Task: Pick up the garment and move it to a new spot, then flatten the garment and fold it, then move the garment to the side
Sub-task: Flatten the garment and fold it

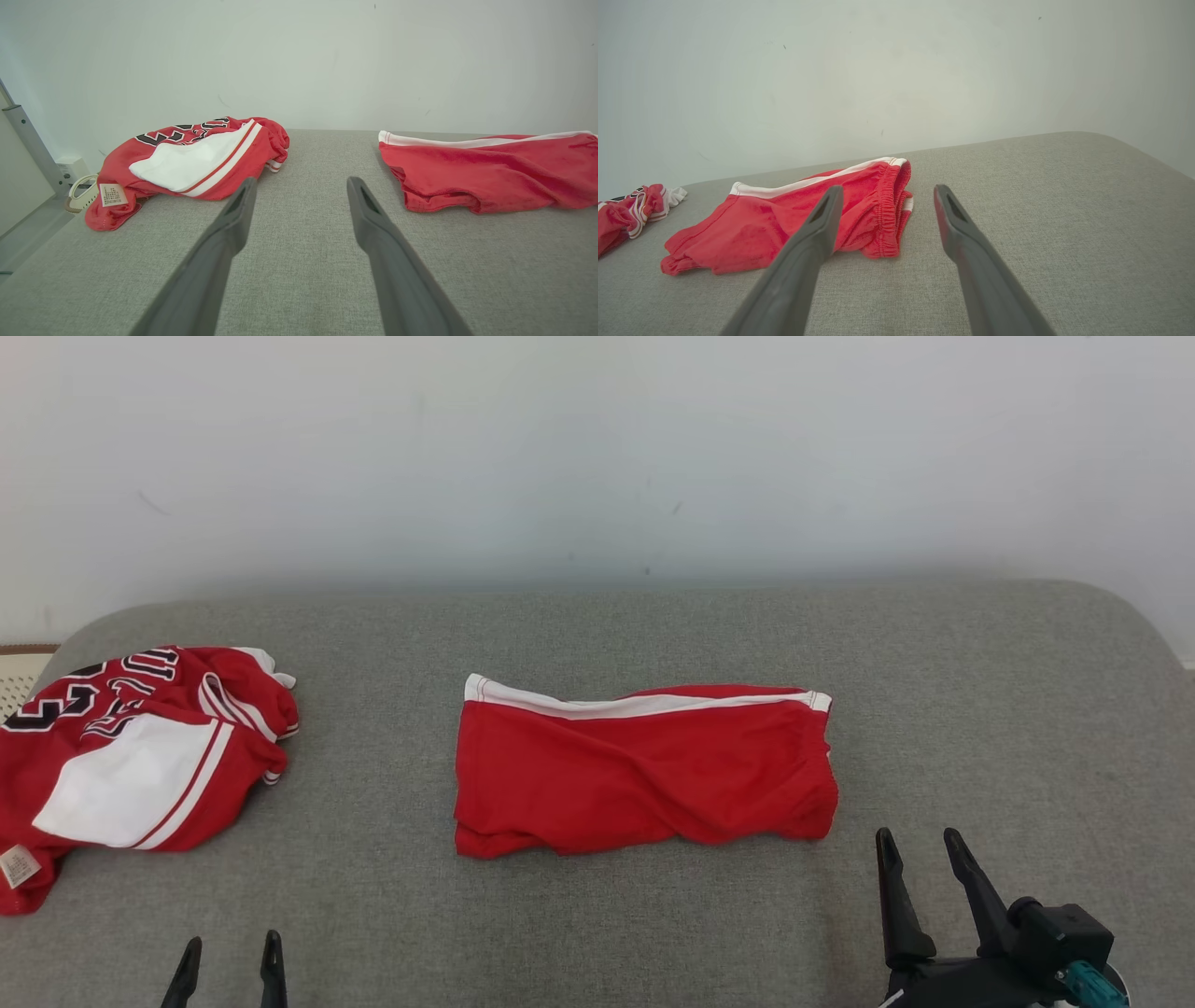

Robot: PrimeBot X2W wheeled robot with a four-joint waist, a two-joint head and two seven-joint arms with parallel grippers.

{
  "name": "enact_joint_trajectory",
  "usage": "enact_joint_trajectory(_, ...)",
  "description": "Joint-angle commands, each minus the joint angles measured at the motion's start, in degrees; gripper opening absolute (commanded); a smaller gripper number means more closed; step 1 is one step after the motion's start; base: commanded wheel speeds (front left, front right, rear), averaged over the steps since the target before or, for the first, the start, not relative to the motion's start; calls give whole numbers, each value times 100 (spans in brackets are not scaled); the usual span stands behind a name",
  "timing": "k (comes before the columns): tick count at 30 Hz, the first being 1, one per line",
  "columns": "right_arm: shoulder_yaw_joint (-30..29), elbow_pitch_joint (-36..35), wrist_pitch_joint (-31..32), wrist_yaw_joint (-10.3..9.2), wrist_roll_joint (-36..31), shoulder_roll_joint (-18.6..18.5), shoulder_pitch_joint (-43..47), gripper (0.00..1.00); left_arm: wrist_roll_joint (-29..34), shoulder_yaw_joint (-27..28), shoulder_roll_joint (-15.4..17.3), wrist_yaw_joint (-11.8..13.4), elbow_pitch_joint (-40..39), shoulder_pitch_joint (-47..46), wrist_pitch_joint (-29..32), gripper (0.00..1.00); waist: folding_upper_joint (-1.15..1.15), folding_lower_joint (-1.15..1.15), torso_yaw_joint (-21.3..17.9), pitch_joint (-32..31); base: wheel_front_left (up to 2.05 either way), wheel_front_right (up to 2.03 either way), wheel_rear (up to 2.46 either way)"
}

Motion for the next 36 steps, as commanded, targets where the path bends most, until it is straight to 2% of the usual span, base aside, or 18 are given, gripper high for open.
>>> enact_joint_trajectory(1, -10, -16, 0, -6, -24, 6, 57, 100, -2, 12, 42, 24, 15, -27, -18, 100, 0, 0, 5, 5, 0, 0, 0)
enact_joint_trajectory(14, -24, 0, 8, -6, 46, -13, 20, 100, -40, -20, 64, 82, -11, -17, -18, 100, 0, 0, -3, 28, 0, 0, 0)
enact_joint_trajectory(22, -2, 290, 133, -6, -35, -167, -665, 100, -51, -84, 65, 93, 53, -131, -22, 100, 0, 0, 28, 88, 0, 0, 0)
enact_joint_trajectory(28, -2, 1034, 196, -6, -47, -291, -1526, 100, -62, -193, 22, 38, 127, -237, -25, 100, 0, 0, 179, 211, 0, 0, 0)
enact_joint_trajectory(36, -194, 2479, 206, -6, -89, -301, -2643, 100, -40, -375, -76, -28, 214, -463, -30, 100, 0, 0, 454, 548, 0, 0, 0)
